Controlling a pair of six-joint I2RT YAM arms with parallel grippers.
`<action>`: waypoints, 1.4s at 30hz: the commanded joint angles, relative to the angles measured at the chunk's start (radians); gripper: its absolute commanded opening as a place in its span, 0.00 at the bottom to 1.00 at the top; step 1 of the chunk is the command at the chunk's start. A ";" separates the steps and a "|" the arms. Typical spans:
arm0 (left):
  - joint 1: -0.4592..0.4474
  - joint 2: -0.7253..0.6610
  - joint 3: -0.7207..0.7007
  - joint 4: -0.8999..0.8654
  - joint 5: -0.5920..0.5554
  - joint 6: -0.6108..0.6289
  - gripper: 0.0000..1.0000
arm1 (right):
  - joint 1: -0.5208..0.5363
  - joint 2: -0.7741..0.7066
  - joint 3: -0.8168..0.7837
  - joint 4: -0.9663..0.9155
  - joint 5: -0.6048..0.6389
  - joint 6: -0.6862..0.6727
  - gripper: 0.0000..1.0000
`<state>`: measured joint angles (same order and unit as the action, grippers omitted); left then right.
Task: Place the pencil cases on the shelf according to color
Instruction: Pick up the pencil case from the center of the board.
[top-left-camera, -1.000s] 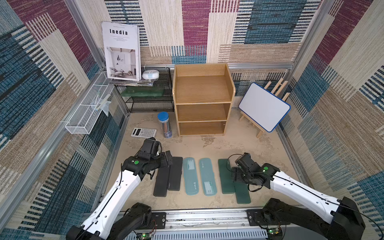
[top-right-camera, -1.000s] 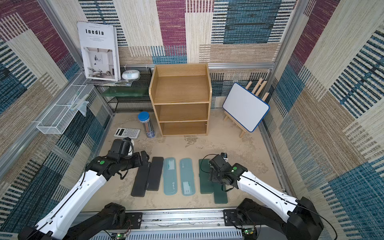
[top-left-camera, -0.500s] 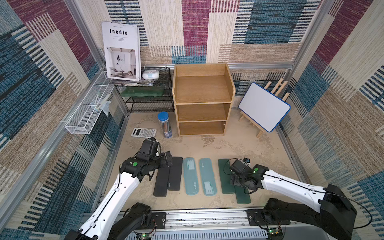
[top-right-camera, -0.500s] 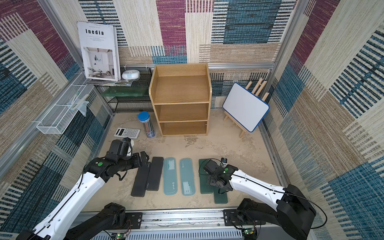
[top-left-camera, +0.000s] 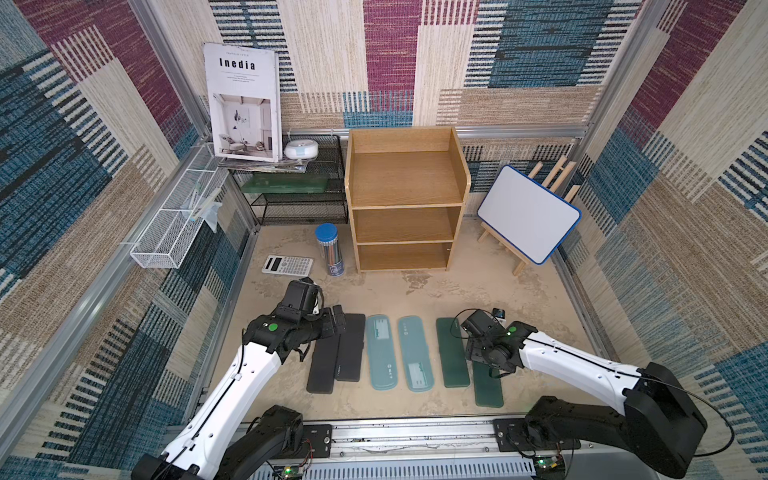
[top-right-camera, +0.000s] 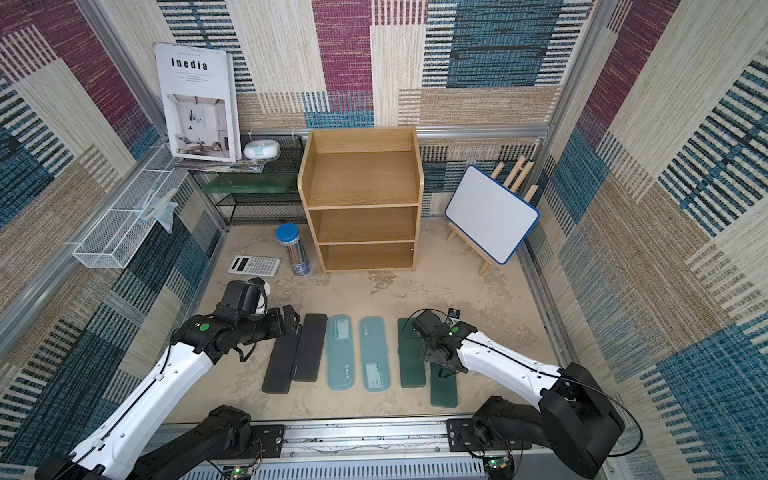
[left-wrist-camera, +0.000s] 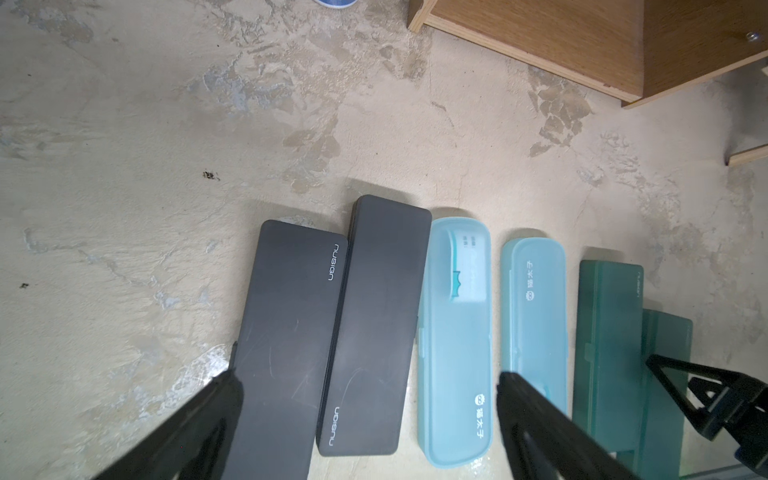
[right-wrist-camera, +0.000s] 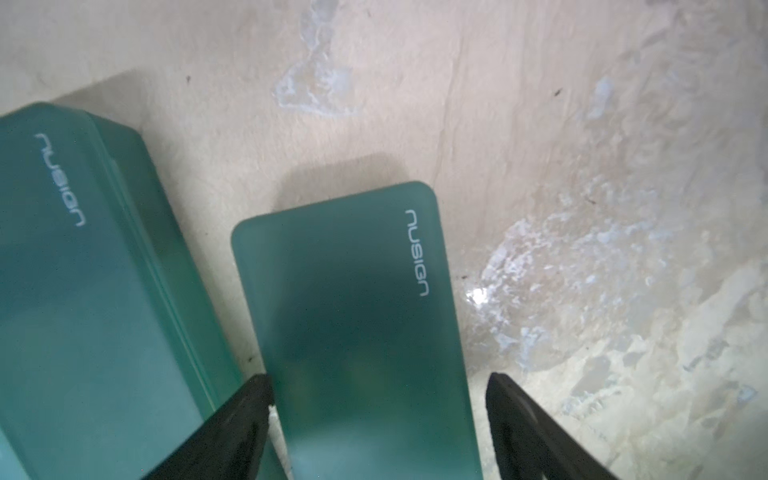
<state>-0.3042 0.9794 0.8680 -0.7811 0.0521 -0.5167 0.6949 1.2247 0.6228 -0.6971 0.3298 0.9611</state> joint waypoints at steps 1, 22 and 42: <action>0.000 0.005 0.000 0.003 0.008 -0.003 1.00 | -0.008 0.032 0.016 0.009 -0.012 -0.043 0.86; 0.001 -0.008 -0.004 0.004 -0.010 -0.007 0.99 | -0.157 0.240 0.213 0.172 0.017 -0.296 0.69; 0.001 -0.012 -0.019 0.012 0.014 -0.015 0.99 | -0.057 -0.047 0.026 0.029 -0.135 -0.165 0.95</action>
<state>-0.3042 0.9695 0.8490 -0.7780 0.0525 -0.5320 0.6300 1.1786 0.6621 -0.6746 0.2115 0.7586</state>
